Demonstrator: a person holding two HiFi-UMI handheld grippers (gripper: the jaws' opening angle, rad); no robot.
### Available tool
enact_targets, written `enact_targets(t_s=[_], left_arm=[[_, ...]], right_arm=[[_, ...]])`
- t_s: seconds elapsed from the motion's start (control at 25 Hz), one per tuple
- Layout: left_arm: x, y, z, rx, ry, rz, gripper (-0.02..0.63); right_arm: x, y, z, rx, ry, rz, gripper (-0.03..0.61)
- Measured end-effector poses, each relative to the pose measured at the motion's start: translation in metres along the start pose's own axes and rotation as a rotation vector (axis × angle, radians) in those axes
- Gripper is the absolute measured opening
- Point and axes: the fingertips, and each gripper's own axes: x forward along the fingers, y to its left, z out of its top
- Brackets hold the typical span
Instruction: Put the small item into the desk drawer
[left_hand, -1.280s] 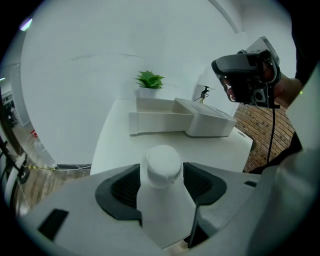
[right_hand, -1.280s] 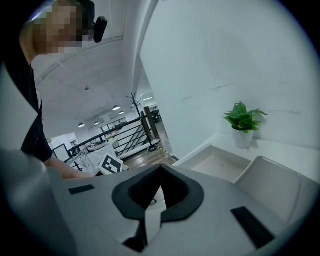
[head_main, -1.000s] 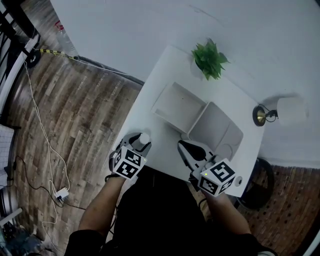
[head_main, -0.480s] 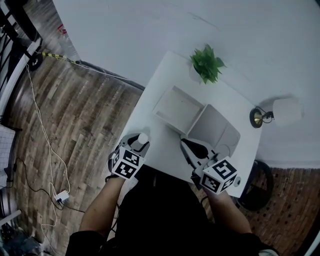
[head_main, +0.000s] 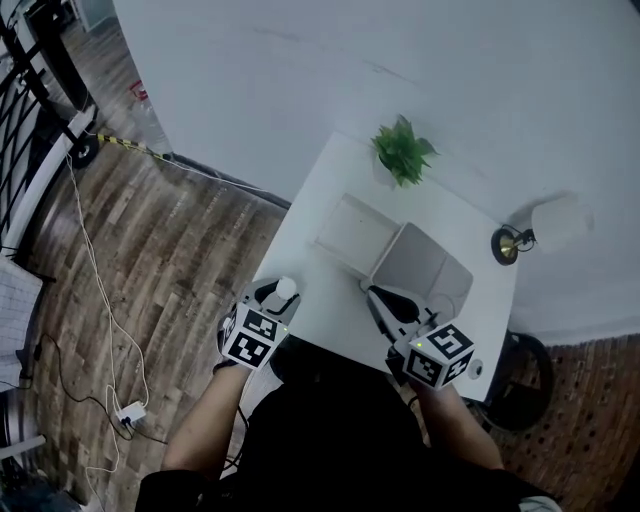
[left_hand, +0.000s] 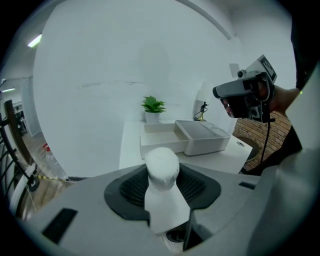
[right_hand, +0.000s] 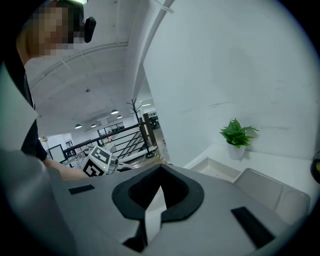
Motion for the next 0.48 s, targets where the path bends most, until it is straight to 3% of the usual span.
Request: enact_targets(t_s=[0.48], left_arm=[[-0.015,-0.002,0.050,0.005,0.013,0.034,0.178]], right_arm=[[-0.010,-0.021,0.028,-0.007,-0.051,0.020,0.003]])
